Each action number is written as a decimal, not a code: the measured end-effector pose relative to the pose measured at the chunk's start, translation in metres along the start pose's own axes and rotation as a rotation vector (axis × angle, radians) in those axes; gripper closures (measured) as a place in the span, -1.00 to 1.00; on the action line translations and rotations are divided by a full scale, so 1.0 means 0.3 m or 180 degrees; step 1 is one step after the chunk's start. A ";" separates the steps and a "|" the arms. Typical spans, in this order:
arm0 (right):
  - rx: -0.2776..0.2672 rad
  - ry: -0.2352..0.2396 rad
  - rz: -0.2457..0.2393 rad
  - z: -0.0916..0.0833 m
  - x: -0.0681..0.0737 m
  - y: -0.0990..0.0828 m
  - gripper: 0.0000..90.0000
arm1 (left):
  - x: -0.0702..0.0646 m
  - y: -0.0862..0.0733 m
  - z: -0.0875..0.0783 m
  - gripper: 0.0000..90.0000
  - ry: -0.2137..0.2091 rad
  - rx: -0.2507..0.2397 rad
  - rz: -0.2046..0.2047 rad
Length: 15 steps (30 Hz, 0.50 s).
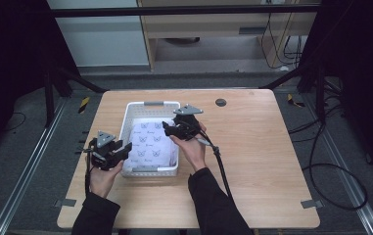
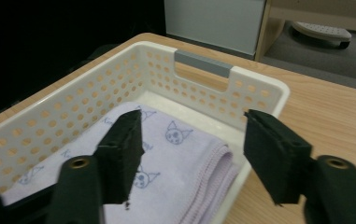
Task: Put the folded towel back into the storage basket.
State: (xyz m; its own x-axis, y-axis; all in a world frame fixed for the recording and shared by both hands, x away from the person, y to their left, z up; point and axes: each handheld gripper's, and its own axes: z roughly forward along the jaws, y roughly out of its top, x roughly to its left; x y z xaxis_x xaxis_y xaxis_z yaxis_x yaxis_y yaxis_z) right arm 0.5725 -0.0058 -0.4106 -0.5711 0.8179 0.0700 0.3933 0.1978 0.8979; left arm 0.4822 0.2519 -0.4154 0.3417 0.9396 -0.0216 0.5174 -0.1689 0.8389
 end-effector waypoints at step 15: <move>-0.0233 -0.0078 0.0069 -0.244 -0.115 -0.105 -0.62 | -0.013 -0.008 -0.066 -0.01 -0.0054 -0.0135 0.0165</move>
State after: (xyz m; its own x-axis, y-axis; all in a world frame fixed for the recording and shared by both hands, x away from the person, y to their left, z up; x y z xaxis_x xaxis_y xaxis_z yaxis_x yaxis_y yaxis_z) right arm 0.5269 -0.0798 -0.4096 -0.5449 0.8347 0.0799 0.3511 0.1406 0.9257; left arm 0.4640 0.2546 -0.4064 0.3807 0.9246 0.0136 0.4652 -0.2042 0.8613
